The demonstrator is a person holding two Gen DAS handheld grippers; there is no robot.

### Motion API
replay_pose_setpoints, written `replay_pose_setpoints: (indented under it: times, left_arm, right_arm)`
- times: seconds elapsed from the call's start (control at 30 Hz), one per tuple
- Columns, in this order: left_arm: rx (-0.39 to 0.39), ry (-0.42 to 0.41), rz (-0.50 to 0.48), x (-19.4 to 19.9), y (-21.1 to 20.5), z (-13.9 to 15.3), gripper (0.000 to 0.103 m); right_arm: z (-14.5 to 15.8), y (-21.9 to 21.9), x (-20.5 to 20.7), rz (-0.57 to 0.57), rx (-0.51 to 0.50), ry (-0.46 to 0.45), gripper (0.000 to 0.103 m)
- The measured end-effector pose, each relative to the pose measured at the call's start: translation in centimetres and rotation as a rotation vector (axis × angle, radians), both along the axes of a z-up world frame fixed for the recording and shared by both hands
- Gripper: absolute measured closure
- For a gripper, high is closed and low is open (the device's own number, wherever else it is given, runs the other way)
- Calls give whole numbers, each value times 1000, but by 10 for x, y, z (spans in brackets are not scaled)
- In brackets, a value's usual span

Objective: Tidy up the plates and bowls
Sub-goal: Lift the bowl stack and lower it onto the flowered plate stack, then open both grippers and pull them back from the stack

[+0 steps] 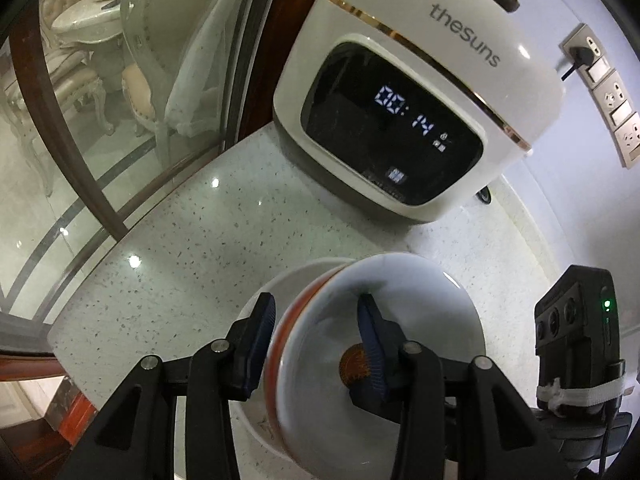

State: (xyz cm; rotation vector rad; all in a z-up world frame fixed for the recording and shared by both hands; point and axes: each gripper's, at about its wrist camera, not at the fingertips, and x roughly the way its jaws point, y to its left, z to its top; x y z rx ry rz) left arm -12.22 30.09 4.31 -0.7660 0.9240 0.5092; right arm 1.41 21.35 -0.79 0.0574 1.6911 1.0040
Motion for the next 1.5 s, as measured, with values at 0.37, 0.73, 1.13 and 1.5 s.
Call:
replay_pose_setpoints:
  times: [0.37, 0.73, 1.13, 1.5]
  left_arm:
    - [34, -3, -16, 0, -2, 5, 57]
    - [110, 9, -8, -1, -1, 12, 44]
    - [229, -40, 32, -14, -16, 37, 28]
    - [357, -164, -40, -72, -75, 54, 14]
  right_arm:
    - [1, -5, 0, 7, 15, -31, 56]
    - [18, -16, -2, -30, -19, -148, 47]
    - [42, -33, -2, -57, 6, -249, 32]
    - [81, -124, -55, -143, 201, -528, 26]
